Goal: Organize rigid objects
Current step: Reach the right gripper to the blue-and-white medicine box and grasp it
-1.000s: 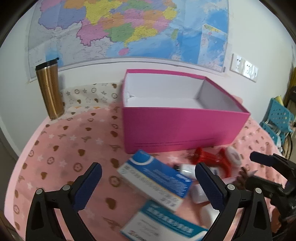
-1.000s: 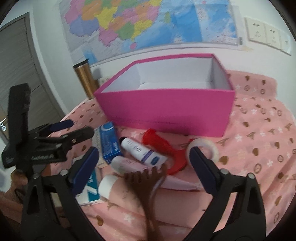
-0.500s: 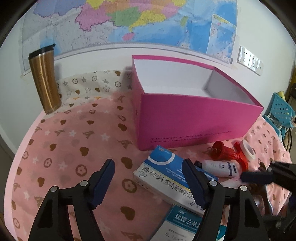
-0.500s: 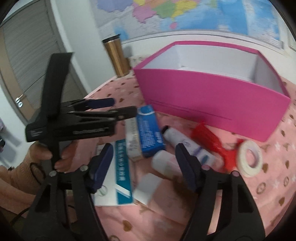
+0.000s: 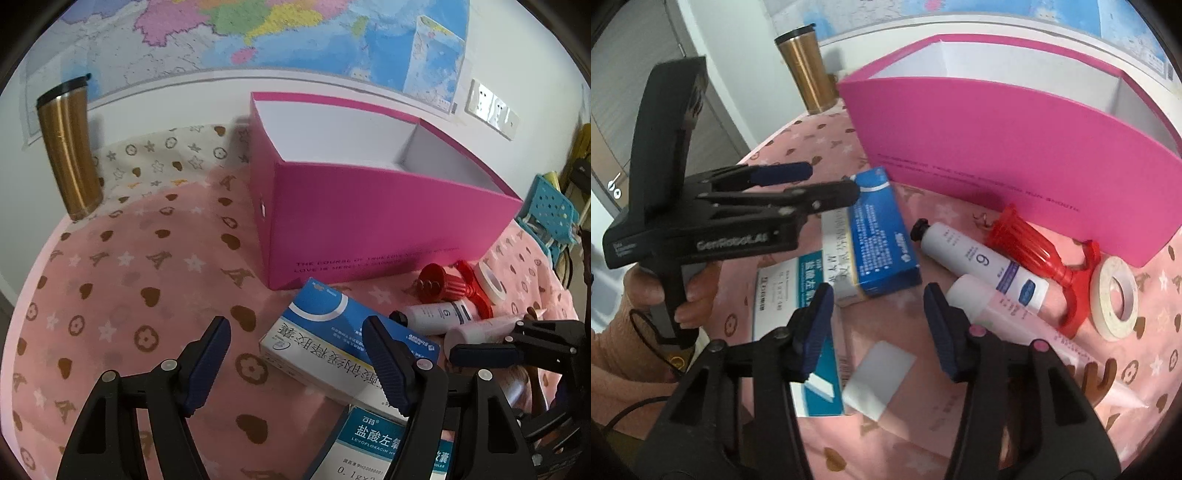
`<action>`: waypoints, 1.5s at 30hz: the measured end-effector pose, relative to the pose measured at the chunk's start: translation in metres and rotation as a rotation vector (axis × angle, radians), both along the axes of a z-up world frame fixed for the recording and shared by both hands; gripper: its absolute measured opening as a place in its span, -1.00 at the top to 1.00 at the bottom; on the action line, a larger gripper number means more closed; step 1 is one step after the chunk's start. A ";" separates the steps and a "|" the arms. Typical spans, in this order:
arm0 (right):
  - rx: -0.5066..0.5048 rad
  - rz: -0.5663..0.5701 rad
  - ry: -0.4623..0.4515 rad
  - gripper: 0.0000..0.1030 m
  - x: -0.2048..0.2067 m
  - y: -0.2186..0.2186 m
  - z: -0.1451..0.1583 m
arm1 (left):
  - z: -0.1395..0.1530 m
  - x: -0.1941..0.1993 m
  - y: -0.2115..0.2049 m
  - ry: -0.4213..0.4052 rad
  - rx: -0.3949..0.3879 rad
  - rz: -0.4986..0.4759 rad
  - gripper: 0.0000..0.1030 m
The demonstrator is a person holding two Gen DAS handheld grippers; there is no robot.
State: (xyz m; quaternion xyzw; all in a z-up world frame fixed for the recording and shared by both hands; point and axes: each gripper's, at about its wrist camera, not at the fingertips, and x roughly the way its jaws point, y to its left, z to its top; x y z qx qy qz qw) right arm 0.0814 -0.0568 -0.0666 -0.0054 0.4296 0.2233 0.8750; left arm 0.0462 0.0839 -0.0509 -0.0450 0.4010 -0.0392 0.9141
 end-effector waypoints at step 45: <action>0.118 -0.043 0.001 0.40 0.035 0.011 0.009 | 0.003 -0.014 0.004 0.095 -0.116 -0.077 0.20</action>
